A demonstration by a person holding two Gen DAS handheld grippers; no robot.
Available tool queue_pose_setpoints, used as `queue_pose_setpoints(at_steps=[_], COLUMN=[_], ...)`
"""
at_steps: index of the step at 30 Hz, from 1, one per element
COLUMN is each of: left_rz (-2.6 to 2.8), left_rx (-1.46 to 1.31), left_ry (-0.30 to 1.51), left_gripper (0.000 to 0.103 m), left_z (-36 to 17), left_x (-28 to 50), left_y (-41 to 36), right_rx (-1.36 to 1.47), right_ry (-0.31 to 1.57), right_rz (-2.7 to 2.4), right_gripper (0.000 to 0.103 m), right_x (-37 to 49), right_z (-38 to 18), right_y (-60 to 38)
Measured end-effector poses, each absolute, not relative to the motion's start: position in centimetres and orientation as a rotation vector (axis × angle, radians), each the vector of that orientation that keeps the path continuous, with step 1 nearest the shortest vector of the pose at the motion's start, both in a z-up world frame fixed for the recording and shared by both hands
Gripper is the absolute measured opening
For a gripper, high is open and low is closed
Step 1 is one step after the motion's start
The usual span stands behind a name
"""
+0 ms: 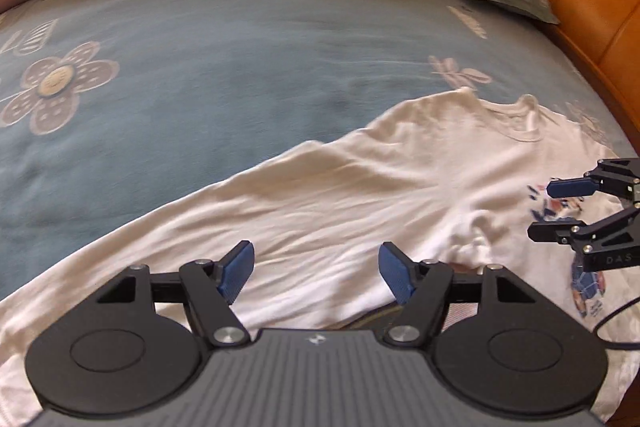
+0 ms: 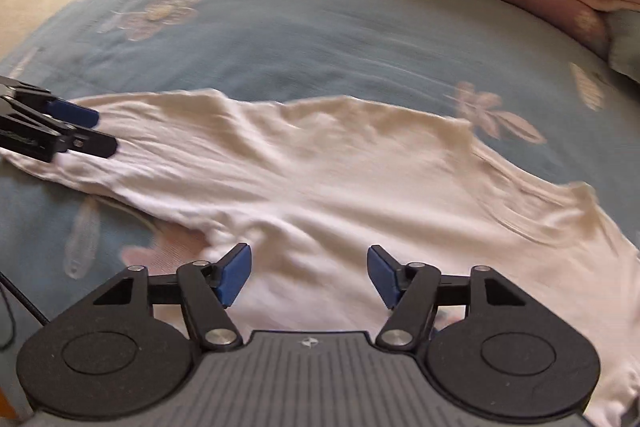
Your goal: Fold clothes
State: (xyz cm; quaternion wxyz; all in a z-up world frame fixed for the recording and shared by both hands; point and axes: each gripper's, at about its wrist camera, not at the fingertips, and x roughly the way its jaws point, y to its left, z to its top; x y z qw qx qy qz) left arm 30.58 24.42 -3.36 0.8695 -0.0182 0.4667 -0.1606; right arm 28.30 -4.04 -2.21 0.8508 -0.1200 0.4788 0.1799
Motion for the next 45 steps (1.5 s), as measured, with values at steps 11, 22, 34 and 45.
queue_pose_setpoints(at_steps=[11,22,34,45], left_rz=[-0.746,-0.635,-0.407,-0.515], left_rx=[-0.075,-0.083,0.073,0.032], left_ry=[1.036,1.112,0.995,1.018], left_gripper=[0.07,0.074,0.074,0.075], left_z=[-6.6,-4.5,-6.6,-0.8], left_x=[33.3,37.4,43.9,35.0], left_y=[10.4,12.1,6.5,9.2], right_rx=[-0.145,-0.055,-0.085,-0.103], right_ry=[1.078,1.052,1.015,0.994], right_rz=[0.101,0.165,0.214,0.306], right_gripper=[0.085,0.103,0.103,0.103], right_x=[24.7,22.9,22.4,22.3], right_z=[-5.4,-6.6,-6.8,-5.5], right_y=[-13.8,-16.5,-16.8,-17.3])
